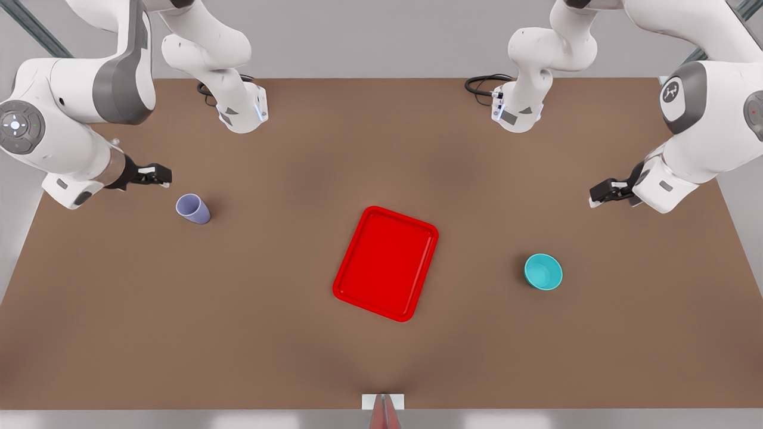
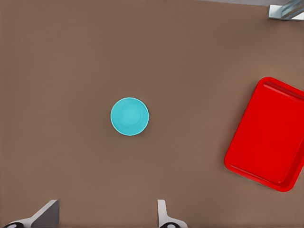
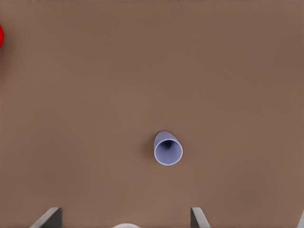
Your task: Place the bowl on the tray with the left arm and the cup on the tray with the right arm
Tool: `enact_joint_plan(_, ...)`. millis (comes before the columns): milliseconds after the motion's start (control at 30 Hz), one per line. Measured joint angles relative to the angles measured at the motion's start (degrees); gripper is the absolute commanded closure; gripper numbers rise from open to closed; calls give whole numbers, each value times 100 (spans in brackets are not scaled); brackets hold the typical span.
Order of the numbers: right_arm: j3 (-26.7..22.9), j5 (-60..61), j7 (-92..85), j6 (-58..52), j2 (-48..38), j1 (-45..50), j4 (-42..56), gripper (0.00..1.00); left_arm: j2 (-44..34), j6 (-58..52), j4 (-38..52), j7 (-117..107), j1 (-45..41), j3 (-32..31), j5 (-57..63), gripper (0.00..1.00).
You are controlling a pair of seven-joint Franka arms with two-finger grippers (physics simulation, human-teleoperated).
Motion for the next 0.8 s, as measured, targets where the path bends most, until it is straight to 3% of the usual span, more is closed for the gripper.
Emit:
enact_joint_plan(133, 0, -6, -12, 27, 13, 14, 8, 0, 515, 448, -480, 0, 81, 22, -23, 0)
enact_joint_plan(300, 0, -1, -28, 22, 103, 114, 5, 0, 2360, 2062, -876, 455, 770, 17, -1089, 0)
enact_joint_plan(400, -1, 5, -34, -36, 233, 157, 6, 0, 3011, 2938, -940, 898, 936, 0, -1466, 0)
enact_joint_plan(533, 1, 10, -41, -154, 301, 292, 14, 0, 3222, 3701, -1241, 1497, 958, -9, -1674, 0)
enact_joint_plan(800, 0, 12, -46, -257, 370, 284, 30, 0, 2733, 4183, -2124, 2553, 911, -9, -1765, 0)
